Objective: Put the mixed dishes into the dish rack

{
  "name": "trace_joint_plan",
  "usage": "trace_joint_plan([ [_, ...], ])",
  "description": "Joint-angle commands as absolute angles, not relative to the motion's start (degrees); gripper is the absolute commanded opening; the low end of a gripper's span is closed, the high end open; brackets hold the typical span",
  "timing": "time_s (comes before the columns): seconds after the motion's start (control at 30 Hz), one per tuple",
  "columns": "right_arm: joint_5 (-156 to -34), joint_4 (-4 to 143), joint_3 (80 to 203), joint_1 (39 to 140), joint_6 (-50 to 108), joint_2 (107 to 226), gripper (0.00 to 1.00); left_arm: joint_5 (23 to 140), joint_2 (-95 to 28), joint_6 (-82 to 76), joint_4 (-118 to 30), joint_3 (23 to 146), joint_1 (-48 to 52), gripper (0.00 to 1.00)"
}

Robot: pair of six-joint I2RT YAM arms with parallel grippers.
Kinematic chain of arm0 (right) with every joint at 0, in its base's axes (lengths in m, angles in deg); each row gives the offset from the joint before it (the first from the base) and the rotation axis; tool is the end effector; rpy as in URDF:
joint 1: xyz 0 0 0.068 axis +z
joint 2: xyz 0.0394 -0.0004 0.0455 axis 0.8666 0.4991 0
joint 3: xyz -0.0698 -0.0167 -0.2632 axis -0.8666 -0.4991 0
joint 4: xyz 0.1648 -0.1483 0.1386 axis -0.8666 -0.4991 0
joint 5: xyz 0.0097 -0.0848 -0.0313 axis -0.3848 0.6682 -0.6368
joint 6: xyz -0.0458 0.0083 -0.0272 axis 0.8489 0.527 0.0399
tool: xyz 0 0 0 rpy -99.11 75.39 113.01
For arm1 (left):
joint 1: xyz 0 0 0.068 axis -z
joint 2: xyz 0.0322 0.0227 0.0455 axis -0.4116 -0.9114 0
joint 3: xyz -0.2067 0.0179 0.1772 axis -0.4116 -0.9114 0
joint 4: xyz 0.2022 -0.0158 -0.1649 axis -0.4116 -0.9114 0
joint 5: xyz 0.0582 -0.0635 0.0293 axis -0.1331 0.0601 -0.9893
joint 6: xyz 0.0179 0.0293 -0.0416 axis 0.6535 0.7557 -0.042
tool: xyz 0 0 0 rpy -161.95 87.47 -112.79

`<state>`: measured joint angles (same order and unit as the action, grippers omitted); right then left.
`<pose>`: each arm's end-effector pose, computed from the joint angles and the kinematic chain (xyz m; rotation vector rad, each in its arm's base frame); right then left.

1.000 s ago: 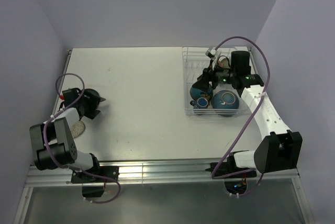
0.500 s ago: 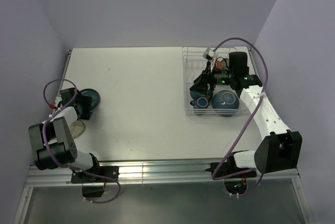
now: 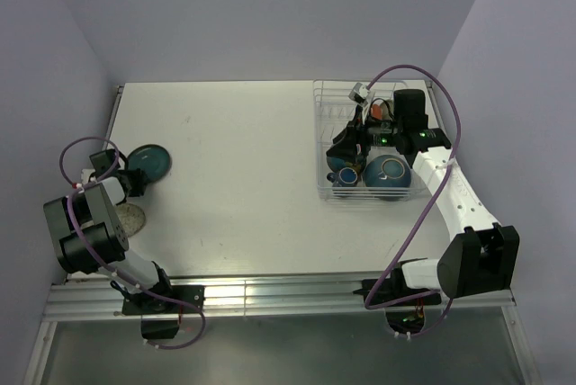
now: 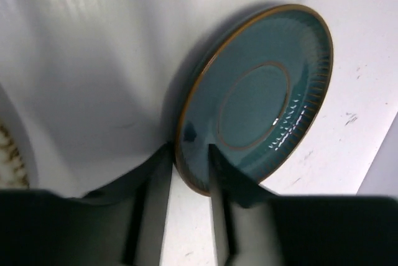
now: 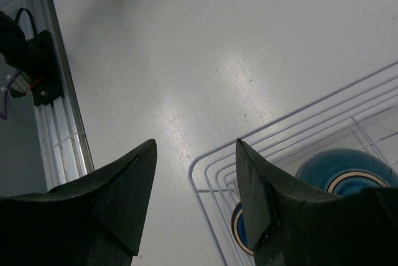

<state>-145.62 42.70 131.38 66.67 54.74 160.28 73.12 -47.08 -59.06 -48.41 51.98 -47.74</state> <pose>0.2708 0.0620 0.3323 -0.9592 1.7720 0.9788 0.2645 0.1148 0.1432 -1.7931 1.7504 -0.3240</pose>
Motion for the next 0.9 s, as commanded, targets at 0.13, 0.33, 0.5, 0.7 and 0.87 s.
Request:
trace_joint_plan([
  [0.13,-146.7,42.8,131.5,66.5,55.1,159.8,0.61,79.9,-53.0,-56.2,-46.7,50.8,-48.9,0.04],
  [0.33,-146.7,42.9,131.3,66.4,55.1,160.0,0.61,86.8,-52.5,-53.8,-42.7,50.2,-49.1,0.0],
  [0.5,-146.9,43.0,131.1,66.3,55.0,160.5,0.61,92.7,-50.1,-51.8,-38.5,48.5,-49.1,0.0],
  [0.7,-148.6,43.3,130.8,66.3,54.4,161.3,0.61,101.7,-46.6,-50.7,-35.7,46.0,-47.4,0.0],
  [0.87,-149.7,47.9,129.5,67.9,49.0,162.7,0.58,105.4,-43.4,-50.7,-34.1,45.0,-40.4,0.0],
])
